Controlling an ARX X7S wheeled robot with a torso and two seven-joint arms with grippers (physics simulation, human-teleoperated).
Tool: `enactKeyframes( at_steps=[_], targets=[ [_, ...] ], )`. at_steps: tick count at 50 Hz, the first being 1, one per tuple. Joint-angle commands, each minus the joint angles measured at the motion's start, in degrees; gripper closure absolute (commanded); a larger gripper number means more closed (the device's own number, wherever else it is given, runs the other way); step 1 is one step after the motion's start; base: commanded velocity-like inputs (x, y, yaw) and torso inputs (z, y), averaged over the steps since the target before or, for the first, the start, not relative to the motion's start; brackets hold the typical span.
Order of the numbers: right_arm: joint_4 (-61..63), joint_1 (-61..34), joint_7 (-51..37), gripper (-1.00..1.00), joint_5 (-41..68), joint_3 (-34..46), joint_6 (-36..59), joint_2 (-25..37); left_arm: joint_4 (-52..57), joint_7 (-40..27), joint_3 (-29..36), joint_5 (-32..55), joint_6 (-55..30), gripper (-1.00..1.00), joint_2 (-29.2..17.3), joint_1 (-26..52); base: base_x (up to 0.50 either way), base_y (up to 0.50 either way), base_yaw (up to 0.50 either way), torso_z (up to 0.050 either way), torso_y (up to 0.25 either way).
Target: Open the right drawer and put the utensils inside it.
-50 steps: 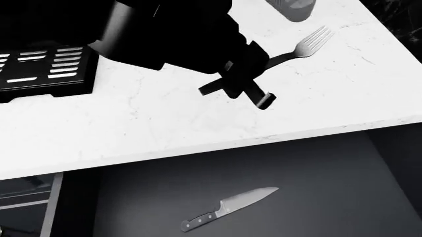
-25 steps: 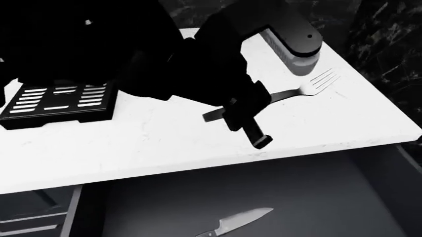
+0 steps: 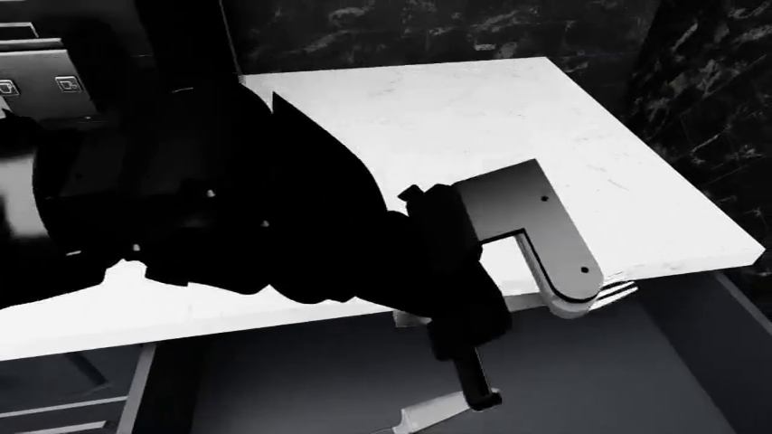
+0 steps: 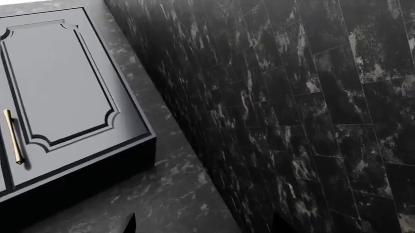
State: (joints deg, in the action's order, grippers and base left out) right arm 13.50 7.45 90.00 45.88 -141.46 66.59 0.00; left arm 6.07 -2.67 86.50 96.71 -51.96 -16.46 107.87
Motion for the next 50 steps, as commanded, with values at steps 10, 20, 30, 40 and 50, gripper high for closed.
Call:
enactKeyframes(
  at_steps=[10,20,30,40,50],
  targets=[
    [-0.54,-0.05,0.0,-1.0,-0.53,0.98,-1.12,0.0,2.71,-1.54,1.86,-1.42,2.07,1.0,1.93,-6.26,0.0,0.0,0.0,0.0,0.0],
    [-1.01,0.09,0.0,-1.0,-0.61,1.22,-1.5,0.0,1.41,-1.41,2.93,-3.02,3.28,1.0,3.94,-9.13,0.0,0.0,0.0,0.0,0.0],
    [-1.08,-0.02,0.0,-1.0,-0.97,1.77,-1.94,0.0,-0.3,0.03,4.71,-5.56,4.56,1.0,5.34,-12.77,0.0,0.0,0.0,0.0,0.0],
    [-1.9,0.13,0.0,-1.0,-1.19,2.43,-2.78,0.0,-3.0,1.63,6.5,-7.98,5.81,1.0,6.56,-16.22,0.0,0.0,0.0,0.0,0.0],
    [-1.61,0.13,0.0,-1.0,-0.9,2.04,-2.23,0.0,-6.26,3.06,8.26,-9.36,6.2,1.0,7.77,-19.09,0.0,0.0,0.0,0.0,0.0]
  ],
)
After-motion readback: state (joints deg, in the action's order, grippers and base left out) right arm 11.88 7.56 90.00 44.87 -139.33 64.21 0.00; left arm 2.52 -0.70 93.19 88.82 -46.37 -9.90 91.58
